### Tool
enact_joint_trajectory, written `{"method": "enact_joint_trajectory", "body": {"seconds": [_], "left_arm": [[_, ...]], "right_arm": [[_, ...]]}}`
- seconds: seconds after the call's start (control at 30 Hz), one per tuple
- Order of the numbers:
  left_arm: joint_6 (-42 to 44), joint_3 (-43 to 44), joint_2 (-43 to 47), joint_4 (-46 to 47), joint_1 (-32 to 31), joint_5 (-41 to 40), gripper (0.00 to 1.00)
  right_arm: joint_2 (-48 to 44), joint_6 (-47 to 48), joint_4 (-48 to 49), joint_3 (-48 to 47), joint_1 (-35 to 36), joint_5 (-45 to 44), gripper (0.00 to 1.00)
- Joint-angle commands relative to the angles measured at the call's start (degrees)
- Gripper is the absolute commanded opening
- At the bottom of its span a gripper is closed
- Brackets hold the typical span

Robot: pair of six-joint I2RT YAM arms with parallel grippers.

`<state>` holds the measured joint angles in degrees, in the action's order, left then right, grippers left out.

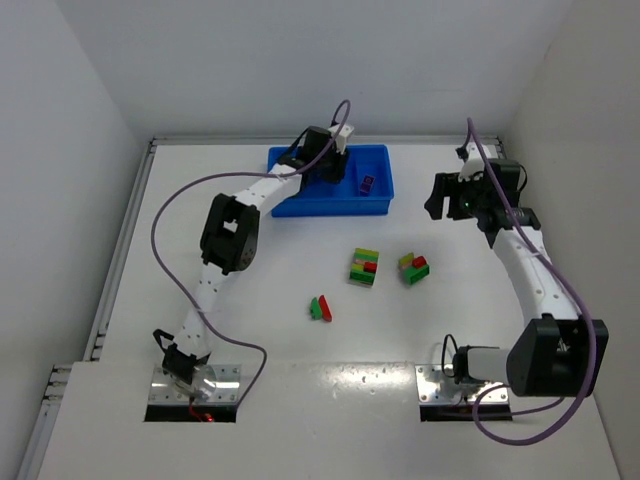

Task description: Sort the legos into containers by color

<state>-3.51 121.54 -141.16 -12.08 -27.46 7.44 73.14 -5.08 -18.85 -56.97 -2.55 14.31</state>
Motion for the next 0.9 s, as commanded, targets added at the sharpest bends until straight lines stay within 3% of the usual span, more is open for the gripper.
{"method": "enact_joint_trajectory", "body": {"seconds": [0.0, 0.2, 0.33, 0.6, 0.7, 0.87], "left_arm": [[0.52, 4.76, -0.17, 2.84, -0.57, -3.65, 0.33], [1.57, 5.29, -3.23, 4.43, -0.57, -5.59, 0.68], [1.57, 6.43, -3.86, 6.44, -0.57, -5.6, 0.78], [-1.15, 3.38, 5.35, 3.66, -0.57, 0.28, 0.78], [0.33, -2.24, 14.66, -1.26, -0.57, 4.59, 0.76], [7.62, -15.16, 32.57, -11.98, -1.1, 14.34, 0.65]], "right_arm": [[0.59, -2.21, 1.71, -0.95, -1.32, 4.5, 0.75], [2.53, -2.74, 1.19, -2.09, -1.32, 6.52, 0.75], [2.53, -2.74, 1.19, -1.48, -1.32, 6.52, 0.75], [1.21, -1.69, 1.19, -0.42, -1.32, 10.56, 0.75], [0.6, -0.28, 0.48, 0.8, -1.32, 13.64, 0.75], [-0.55, 2.96, 0.48, 3.97, -1.32, 22.15, 0.75]]}}
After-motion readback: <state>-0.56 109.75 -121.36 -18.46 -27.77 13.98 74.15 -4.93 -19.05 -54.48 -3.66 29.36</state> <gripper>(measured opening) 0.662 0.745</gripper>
